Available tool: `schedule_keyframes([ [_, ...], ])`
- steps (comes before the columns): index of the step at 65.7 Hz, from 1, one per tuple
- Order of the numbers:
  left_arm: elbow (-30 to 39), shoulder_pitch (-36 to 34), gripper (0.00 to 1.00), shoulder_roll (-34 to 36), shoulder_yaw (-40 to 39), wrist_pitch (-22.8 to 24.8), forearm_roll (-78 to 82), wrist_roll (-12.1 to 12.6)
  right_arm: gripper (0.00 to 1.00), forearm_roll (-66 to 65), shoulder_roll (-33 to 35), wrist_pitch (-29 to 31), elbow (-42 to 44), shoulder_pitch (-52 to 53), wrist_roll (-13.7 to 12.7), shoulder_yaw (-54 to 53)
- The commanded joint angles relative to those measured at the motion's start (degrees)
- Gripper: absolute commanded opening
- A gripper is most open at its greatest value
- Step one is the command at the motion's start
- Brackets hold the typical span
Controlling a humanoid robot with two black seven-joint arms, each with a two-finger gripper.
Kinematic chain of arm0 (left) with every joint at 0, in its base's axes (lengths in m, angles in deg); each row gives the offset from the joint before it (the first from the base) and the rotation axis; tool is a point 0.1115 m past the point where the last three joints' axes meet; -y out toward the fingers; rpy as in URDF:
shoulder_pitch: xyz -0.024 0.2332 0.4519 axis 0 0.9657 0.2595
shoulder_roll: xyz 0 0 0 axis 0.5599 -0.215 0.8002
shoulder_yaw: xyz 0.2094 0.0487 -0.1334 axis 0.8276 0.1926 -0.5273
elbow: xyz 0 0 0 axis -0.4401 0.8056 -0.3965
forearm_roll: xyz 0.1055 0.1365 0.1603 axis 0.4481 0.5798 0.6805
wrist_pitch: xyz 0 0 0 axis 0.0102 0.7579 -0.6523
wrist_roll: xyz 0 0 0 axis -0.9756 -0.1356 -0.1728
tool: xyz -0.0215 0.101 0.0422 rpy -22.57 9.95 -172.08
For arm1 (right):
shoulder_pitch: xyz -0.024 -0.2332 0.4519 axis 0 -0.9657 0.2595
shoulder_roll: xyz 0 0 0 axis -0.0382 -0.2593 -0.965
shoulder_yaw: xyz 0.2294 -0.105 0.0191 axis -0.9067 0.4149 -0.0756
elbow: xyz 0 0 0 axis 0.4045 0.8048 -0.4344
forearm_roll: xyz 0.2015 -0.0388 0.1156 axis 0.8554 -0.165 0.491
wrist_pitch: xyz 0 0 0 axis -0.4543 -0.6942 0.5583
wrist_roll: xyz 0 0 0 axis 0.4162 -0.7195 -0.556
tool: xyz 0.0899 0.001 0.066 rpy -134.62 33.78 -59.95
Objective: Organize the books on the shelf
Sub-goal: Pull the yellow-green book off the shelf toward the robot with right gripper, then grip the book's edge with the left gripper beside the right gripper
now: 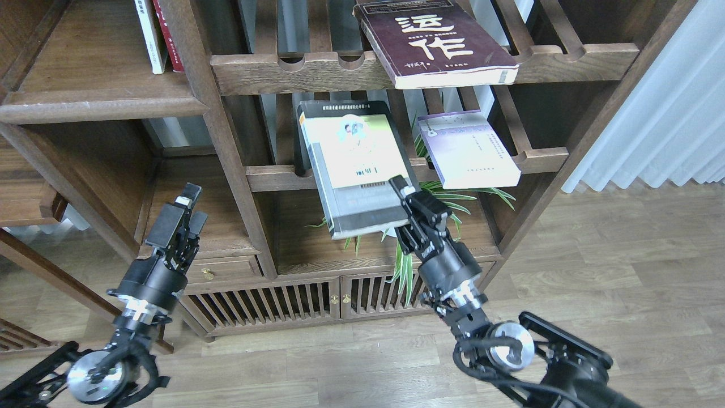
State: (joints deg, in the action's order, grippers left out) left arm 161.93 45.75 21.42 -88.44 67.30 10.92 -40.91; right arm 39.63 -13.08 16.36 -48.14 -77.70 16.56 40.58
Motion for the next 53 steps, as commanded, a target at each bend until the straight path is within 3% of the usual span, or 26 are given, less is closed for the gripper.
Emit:
schedule_keyframes([
  [1,0.07,-1.48,0.99,0.46,1.96,0.00,-0.47,0.02,0.06,-1.56,-0.35,0.00,-0.02,-0.18,0.01,1.26],
  [16,0.15,-3.50,0.99,-0.16,6.97,0.00,-1.17,0.11,0.08,-7.01,-2.72,0.00,0.41,-0.18,0.01,3.72],
  [53,0.07,-6.05,0.99,-0.69,9.61,0.00,-0.82,0.46,0.10,-9.83,-3.96,0.00,4.11,-1.15,-0.08,3.72],
])
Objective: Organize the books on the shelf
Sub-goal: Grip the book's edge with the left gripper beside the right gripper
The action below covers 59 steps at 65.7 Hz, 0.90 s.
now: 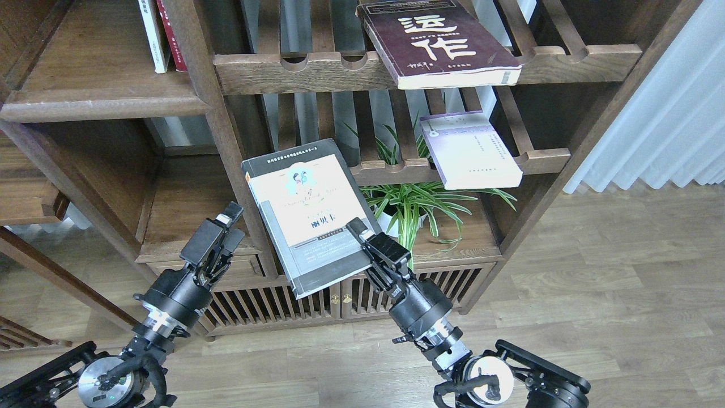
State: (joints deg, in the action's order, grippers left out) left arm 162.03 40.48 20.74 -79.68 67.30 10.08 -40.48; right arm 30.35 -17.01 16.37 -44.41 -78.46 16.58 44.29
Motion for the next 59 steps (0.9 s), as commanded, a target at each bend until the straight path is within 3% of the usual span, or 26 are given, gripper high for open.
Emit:
schedule_keyframes([
  [1,-0.04,-0.96,0.99,0.00,1.03,0.00,0.02,0.11,0.10,-0.71,-0.02,-0.01,0.38,-0.48,-0.09,0.00],
  [15,-0.04,-1.40,0.99,-1.23,4.46,0.00,0.11,4.24,0.12,-3.44,-1.34,-0.01,1.52,-1.80,-2.20,0.00],
  [30,-0.04,-1.93,0.99,-1.23,7.10,0.00,0.11,5.12,0.12,-3.79,-1.43,-0.01,1.52,-2.06,-2.73,-0.08],
  [39,-0.04,-2.02,0.97,-0.88,8.24,0.00,0.11,8.80,0.12,-3.88,-1.25,-0.01,1.61,-2.06,-3.96,-0.08],
  [59,-0.21,-2.28,0.88,0.26,7.45,0.00,0.02,9.07,0.12,-4.85,-1.34,-0.01,2.66,-2.50,-5.19,-0.26],
])
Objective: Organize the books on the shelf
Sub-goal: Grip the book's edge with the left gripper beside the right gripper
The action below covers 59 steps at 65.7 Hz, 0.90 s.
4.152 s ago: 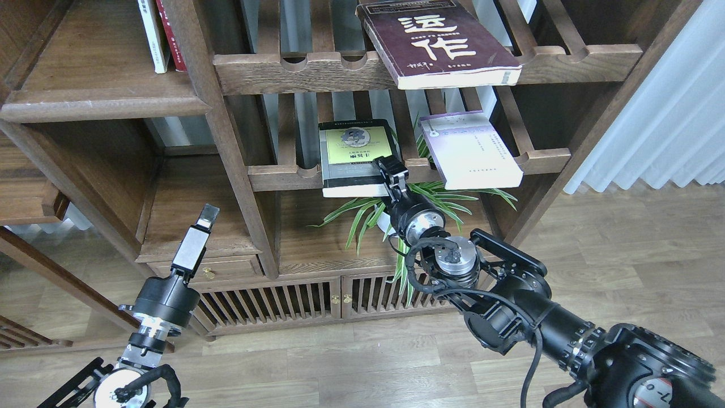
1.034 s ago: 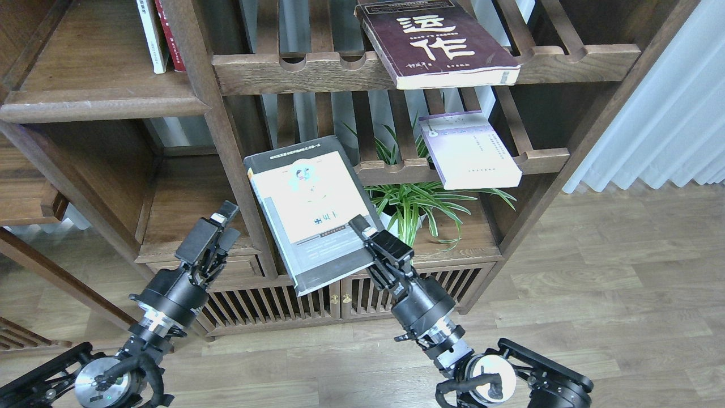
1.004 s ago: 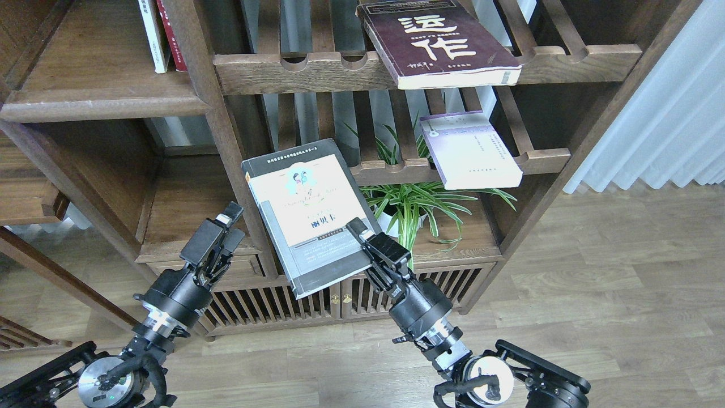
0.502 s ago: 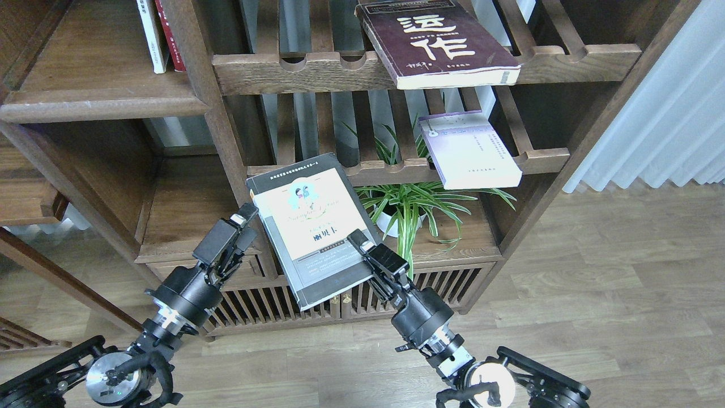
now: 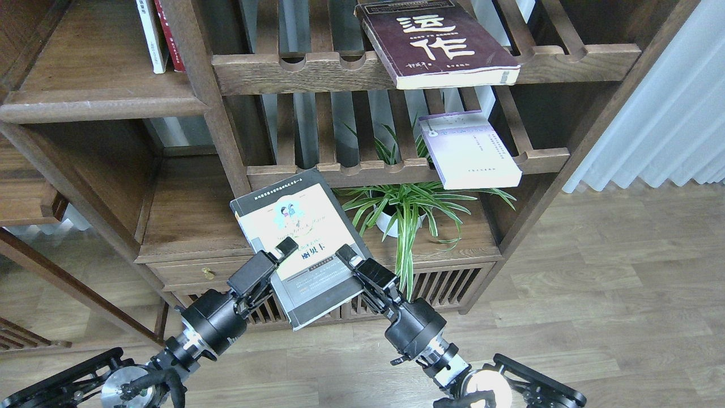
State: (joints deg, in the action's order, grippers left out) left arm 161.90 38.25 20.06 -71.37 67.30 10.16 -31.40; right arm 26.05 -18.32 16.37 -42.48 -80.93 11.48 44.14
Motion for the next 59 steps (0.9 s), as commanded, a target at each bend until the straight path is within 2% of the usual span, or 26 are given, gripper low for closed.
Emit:
schedule_keyframes([
  [1,-0.08,-0.05,0.88,1.11,-0.87,0.00,-0.14,-0.01,0.12,-0.55,-0.12,-0.01,0.82,-0.02,-0.18,-0.19],
  [30,-0.17,-0.05,0.65,2.70,0.98,0.00,0.30,2.10,0.12,-0.99,-2.14,-0.01,1.00,-0.73,-0.18,-0.72],
  [59,-0.35,-0.84,0.58,2.61,-0.25,0.00,0.30,1.66,0.12,-1.43,-2.14,-0.01,0.91,-0.55,-0.36,-0.63],
])
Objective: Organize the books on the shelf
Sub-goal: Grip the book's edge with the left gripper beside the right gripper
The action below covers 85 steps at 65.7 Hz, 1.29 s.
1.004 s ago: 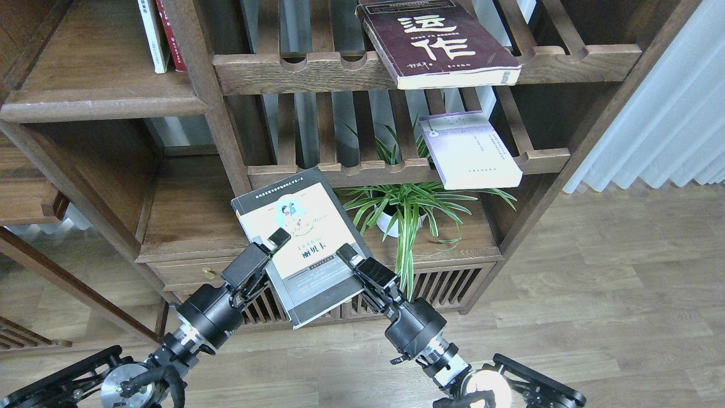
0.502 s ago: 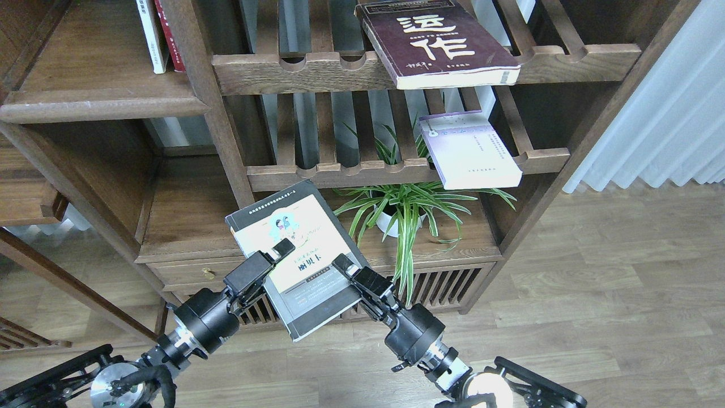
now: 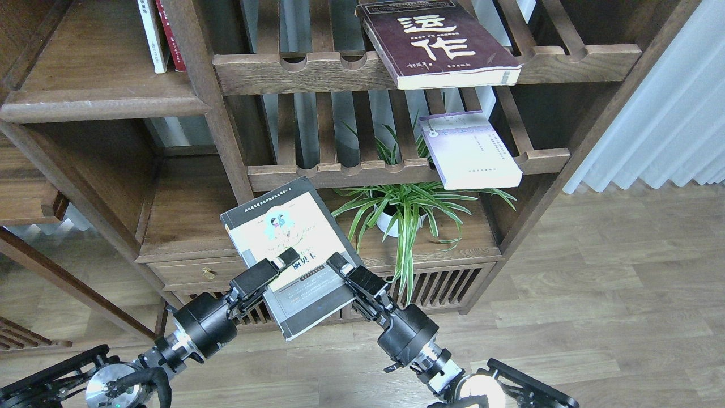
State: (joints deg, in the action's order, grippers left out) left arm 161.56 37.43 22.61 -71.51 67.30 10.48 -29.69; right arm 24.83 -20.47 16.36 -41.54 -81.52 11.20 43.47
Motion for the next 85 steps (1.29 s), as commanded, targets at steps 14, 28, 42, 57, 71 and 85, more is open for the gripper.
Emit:
schedule_keyframes([
  [14,-0.44,-0.11,0.47,-0.38,0.16,0.00,-0.11,0.05,0.12,-0.21,-0.43,0.00,0.06,0.30,-0.08,0.04],
  [28,-0.44,-0.11,0.37,-0.73,0.33,0.00,-0.11,0.22,0.13,-0.21,-0.52,0.00,0.06,0.21,0.01,-0.05],
  [42,-0.88,-1.25,0.15,-2.05,0.25,0.00,-0.29,-0.31,0.13,-0.21,-0.52,0.00,0.06,0.30,0.01,-0.14],
  [57,-1.32,-1.43,0.08,-1.88,0.42,0.00,-0.29,-0.39,0.15,-0.21,-0.52,0.00,0.06,0.13,0.01,-0.14],
  [71,-1.23,-1.43,0.08,-1.79,0.42,0.00,-0.29,-0.31,0.31,-0.47,-1.22,0.00,0.15,0.12,0.10,-0.14],
  [85,-1.58,-1.16,0.08,-1.61,0.60,0.00,-0.29,-0.31,0.68,-0.38,-3.77,0.00,0.41,0.04,0.36,-1.54],
])
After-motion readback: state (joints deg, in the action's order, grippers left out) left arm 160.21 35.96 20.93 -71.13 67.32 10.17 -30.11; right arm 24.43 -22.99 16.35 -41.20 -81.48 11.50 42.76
